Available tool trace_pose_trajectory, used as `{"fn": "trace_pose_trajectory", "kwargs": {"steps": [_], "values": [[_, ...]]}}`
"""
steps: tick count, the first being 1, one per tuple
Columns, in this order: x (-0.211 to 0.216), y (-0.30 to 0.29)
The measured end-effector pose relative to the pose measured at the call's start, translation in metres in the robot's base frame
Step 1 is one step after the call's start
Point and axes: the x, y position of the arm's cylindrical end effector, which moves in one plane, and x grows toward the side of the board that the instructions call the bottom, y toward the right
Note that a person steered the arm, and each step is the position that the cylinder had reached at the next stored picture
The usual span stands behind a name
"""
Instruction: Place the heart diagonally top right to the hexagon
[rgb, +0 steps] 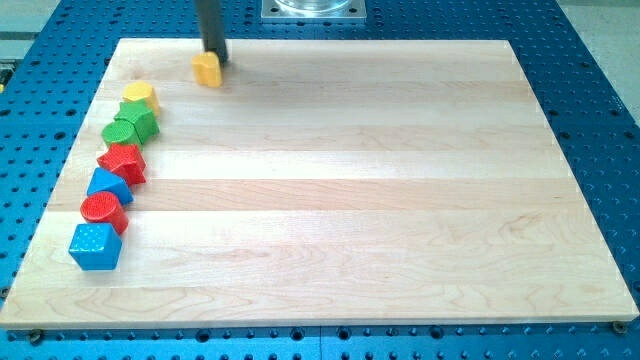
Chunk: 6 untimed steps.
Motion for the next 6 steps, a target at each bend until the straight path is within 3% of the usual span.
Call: {"fn": "trace_pose_trajectory", "kwargs": {"steps": [1,2,3,6], "values": [[-0.021,0.08],[0.002,0.065],[0.005,-0.011],[0.014,0.047]]}}
